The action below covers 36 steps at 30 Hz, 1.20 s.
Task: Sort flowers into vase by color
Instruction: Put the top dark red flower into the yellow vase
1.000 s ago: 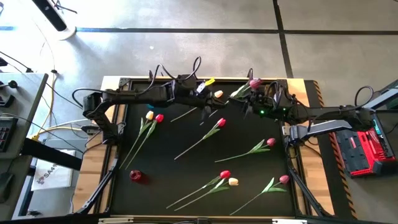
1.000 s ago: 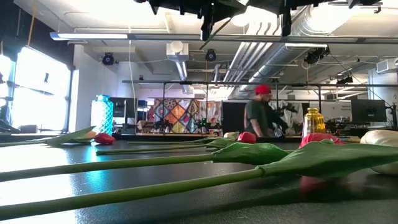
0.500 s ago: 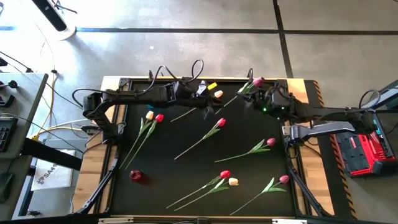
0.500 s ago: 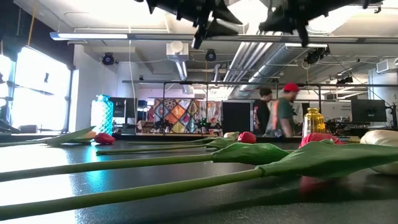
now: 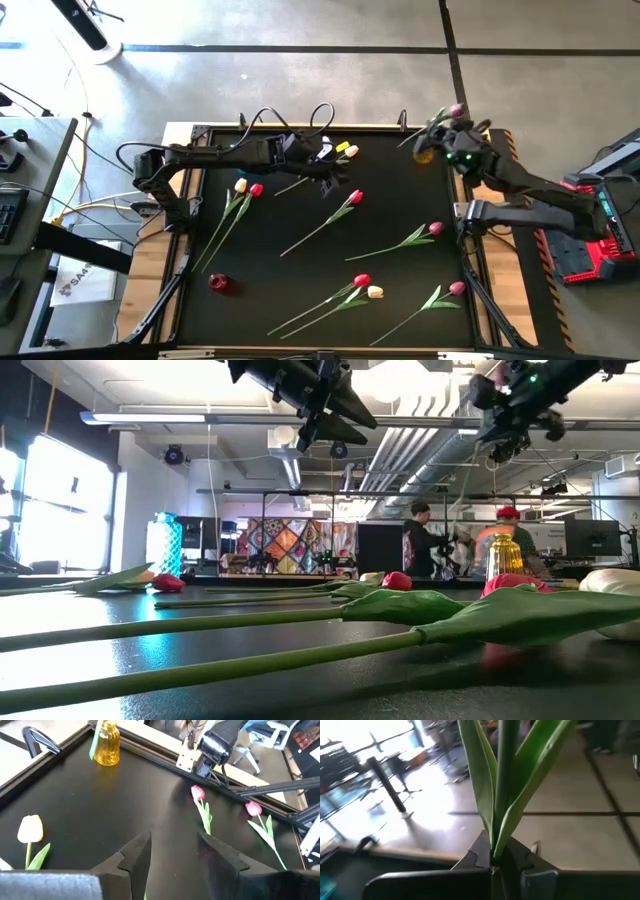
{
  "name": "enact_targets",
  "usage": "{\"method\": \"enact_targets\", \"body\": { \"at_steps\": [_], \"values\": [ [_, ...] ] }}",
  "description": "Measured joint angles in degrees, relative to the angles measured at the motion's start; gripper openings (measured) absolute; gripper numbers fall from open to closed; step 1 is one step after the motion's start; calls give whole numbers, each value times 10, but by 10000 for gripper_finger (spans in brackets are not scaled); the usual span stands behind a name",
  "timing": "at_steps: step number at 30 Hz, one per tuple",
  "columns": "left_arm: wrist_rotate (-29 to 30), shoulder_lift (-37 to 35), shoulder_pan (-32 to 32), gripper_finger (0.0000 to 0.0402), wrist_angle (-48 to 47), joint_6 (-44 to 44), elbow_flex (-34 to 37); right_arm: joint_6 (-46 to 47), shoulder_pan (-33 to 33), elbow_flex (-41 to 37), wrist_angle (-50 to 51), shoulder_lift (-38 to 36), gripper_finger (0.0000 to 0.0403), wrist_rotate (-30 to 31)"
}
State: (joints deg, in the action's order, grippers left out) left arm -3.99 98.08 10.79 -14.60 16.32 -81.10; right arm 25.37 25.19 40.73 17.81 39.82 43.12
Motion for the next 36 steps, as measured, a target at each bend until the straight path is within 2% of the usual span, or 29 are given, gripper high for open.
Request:
{"method": "enact_targets", "body": {
  "at_steps": [8, 12, 20, 24, 29, 36],
  "values": [
    [2, 0, 0, 147, -11, -18, 0, -75, 102, 87, 73, 2, 0, 1],
    [7, 0, 5, 147, -11, -26, 0, -67, 136, 124, 136, 16, 0, -29],
    [9, 4, 17, 147, -9, -30, 0, -21, 166, 135, 223, 49, 0, -63],
    [9, 16, 17, 147, -7, -30, 0, -18, 172, 135, 232, 71, 2, -66],
    [8, 36, 15, 147, -5, -20, 0, -9, 177, 136, 231, 95, 24, -68],
    [1, 48, 15, 147, -6, -1, 1, 3, 177, 135, 231, 107, 83, -66]
  ]
}}
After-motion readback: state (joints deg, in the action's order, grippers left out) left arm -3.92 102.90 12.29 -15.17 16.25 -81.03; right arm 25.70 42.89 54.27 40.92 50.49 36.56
